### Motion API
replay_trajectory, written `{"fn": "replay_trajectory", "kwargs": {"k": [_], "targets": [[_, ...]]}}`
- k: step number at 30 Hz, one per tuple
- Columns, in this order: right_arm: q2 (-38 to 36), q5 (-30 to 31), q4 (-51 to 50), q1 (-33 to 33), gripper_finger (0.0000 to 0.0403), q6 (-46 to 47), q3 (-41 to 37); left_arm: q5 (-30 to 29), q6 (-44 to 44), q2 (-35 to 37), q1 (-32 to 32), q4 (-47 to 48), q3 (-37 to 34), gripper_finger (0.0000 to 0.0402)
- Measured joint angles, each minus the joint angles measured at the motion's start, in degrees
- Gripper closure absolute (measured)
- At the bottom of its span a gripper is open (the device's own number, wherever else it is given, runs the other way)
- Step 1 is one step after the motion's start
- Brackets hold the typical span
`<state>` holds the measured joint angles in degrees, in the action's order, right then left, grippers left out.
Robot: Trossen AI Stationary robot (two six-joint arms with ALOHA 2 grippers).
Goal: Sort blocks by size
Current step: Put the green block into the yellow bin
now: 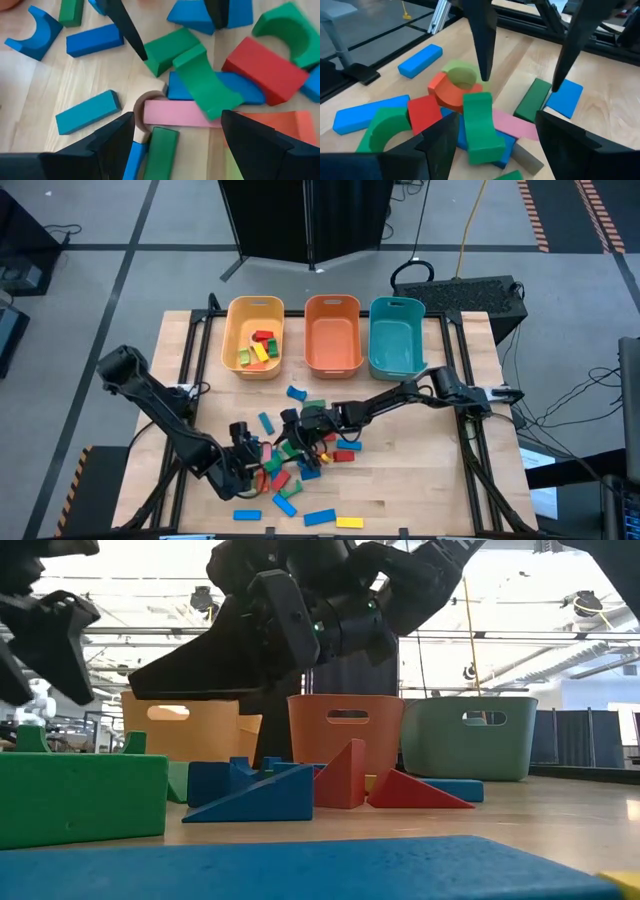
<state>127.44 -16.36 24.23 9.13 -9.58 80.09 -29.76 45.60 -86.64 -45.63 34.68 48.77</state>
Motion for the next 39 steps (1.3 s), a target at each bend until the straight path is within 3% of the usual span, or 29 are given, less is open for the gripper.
{"fn": "replay_trajectory", "kwargs": {"k": [11, 19, 39], "targets": [[4.1, -1.8, -1.5, 0.7, 0.0151, 1.6, 1.7, 1.3, -7.1, -4.8, 1.4, -7.0, 0.1, 0.0107], [4.0, -1.8, -6.8, 0.7, 0.0155, -0.1, 3.8, 0.6, -7.4, -5.8, 3.1, -6.4, 0.0, 0.0107], [4.0, -2.0, -9.5, 0.0, 0.0285, 0.0, 3.8, 0.3, -6.3, -5.7, 4.8, -5.2, 0.0, 0.0107]]}}
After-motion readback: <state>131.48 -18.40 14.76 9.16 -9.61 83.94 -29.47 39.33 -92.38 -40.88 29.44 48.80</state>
